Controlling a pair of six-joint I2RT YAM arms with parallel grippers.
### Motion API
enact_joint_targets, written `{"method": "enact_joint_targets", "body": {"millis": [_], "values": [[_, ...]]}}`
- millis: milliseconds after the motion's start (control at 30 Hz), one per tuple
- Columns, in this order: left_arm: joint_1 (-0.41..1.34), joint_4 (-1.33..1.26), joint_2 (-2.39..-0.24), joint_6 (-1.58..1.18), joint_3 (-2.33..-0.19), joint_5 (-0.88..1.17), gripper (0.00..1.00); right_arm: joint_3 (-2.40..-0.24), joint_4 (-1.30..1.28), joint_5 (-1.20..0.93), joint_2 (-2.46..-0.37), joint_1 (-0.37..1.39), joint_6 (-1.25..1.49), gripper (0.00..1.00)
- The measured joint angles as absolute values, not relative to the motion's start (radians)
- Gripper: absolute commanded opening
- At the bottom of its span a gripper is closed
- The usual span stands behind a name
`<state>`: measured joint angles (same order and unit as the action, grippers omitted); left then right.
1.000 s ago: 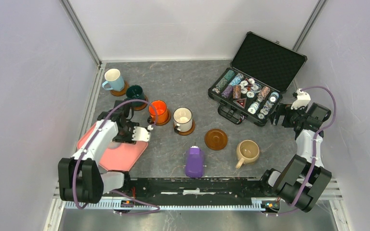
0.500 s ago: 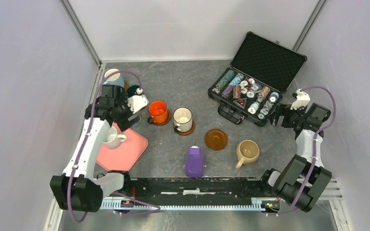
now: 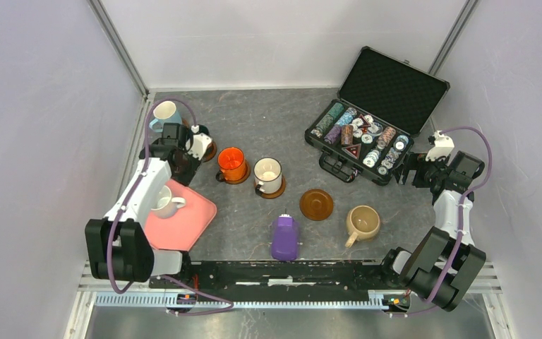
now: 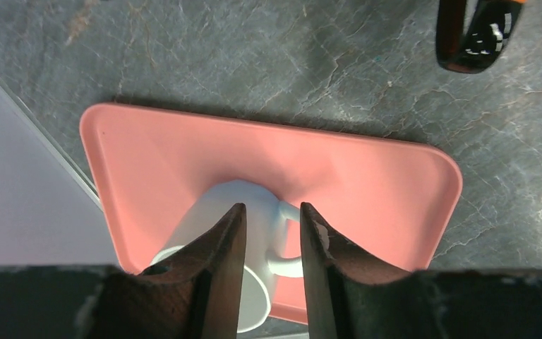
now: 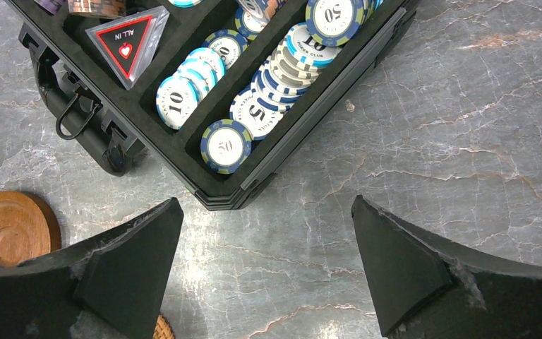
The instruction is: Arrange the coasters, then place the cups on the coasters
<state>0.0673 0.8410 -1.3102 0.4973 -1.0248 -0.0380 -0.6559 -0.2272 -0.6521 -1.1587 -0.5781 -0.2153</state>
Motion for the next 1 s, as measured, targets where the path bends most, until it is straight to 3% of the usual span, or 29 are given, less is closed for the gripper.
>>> {"method": "enact_joint_targets", "body": {"millis": [300, 600, 833, 1000], "values": [[0.067, 0.822, -1.336, 0.484, -0.936, -0.08, 0.31, -0.656, -0.228, -0.652, -1.159, -0.578, -0.218, 0.98], [0.067, 0.829, -1.25, 0.597, -0.829, -0.162, 0.31, -0.656, -0.229, -0.654, -1.161, -0.578, -0.218, 0.98], [0.044, 0.779, -1.148, 0.725, -0.728, -0.255, 0.44, -0.656, -0.238, -0.656, -1.166, -0.578, -0.218, 0.98], [0.012, 0.77, -1.094, 0.76, -0.714, -0.289, 0.76, -0.656, -0.244, -0.665, -1.166, -0.578, -0.218, 0.98]]}}
